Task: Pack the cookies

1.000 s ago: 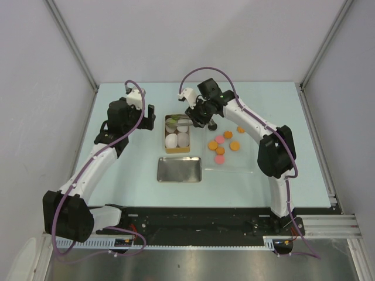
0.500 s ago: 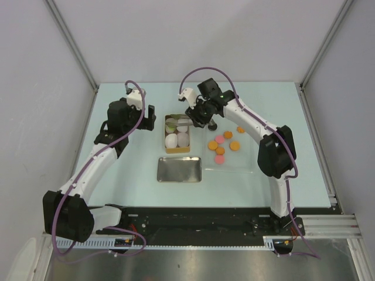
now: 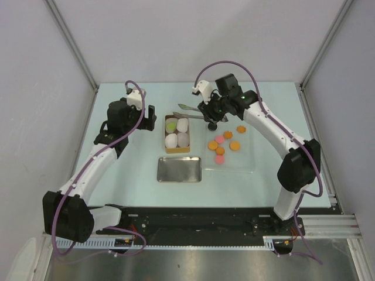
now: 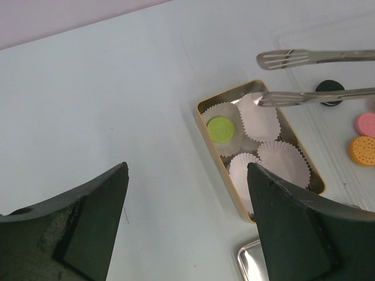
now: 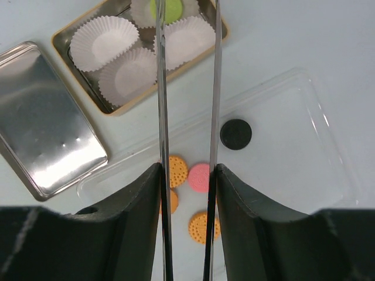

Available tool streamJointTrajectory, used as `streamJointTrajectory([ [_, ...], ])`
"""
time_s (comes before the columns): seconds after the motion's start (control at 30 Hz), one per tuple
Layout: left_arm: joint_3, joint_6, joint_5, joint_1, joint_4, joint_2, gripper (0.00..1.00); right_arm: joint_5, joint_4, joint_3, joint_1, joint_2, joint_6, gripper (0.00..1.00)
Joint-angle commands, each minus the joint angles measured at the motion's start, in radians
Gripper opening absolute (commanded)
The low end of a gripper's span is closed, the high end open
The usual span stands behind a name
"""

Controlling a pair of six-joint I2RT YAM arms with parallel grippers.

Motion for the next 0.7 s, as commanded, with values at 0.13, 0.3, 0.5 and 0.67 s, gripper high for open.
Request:
streamJointTrajectory([
  [0.13, -0.011, -0.006, 0.034, 0.006, 0.018, -0.036, 0.87, -0.019, 0.052, -0.171, -0.123, -0.197, 0.010, 0.45],
  [0.3, -0.013, -0.010, 0.042, 0.006, 0.026, -0.025, 0.87, -0.041, 0.055, -0.266, -0.208, -0.249, -0.002, 0.45],
  [0.5, -0.010, -0.013, 0.046, 0.006, 0.029, -0.014, 0.87, -0.083, 0.056, -0.335, -0.278, -0.278, -0.013, 0.45],
  [0.67, -0.010, -0.013, 0.048, 0.006, 0.027, -0.013, 0.87, -0.097, 0.056, -0.378, -0.294, -0.271, -0.022, 0.46],
])
